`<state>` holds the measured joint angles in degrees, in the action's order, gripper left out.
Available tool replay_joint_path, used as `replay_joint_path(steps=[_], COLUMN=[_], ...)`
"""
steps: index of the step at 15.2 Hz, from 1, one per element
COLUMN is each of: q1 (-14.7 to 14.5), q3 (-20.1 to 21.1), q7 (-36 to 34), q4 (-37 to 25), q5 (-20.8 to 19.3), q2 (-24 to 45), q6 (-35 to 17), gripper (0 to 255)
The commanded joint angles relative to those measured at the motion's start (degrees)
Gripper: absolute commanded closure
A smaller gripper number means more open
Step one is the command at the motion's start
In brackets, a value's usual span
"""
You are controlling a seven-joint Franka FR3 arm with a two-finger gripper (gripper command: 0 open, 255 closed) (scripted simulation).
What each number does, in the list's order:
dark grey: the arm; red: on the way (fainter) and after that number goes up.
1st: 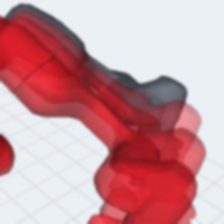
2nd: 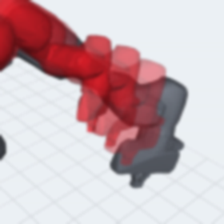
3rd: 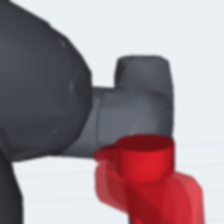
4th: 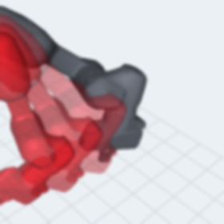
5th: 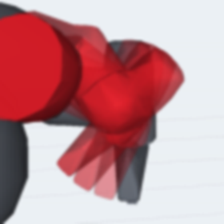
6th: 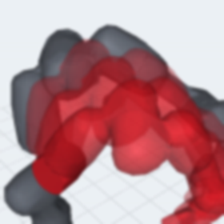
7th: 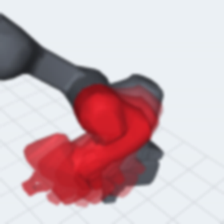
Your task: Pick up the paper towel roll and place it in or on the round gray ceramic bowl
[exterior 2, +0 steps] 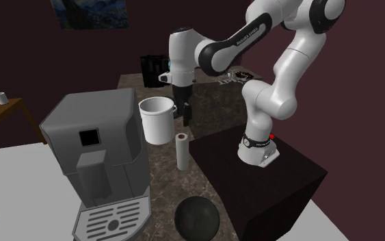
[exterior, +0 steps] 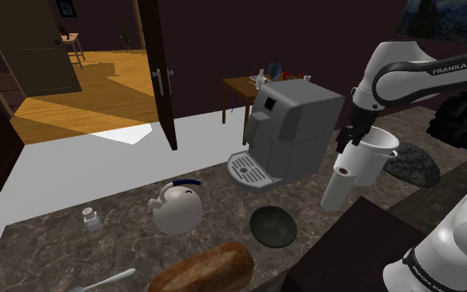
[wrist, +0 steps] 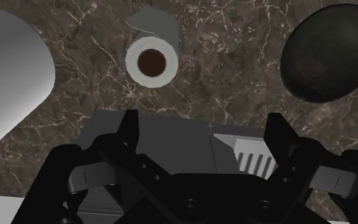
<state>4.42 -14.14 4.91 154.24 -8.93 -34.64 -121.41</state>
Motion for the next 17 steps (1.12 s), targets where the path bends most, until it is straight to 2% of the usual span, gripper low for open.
replay_joint_path(steps=[1,8,17], q1=[0.47,0.42,-1.10], q3=[-1.82,-7.76,-9.17], q7=[1.16,5.94,8.47], q4=[1.14,2.72,3.95], q5=[-0.48,0.97,4.20], q2=[3.76,18.64,26.15], q6=[-4.83,-20.50,-28.97], gripper=[0,0,0])
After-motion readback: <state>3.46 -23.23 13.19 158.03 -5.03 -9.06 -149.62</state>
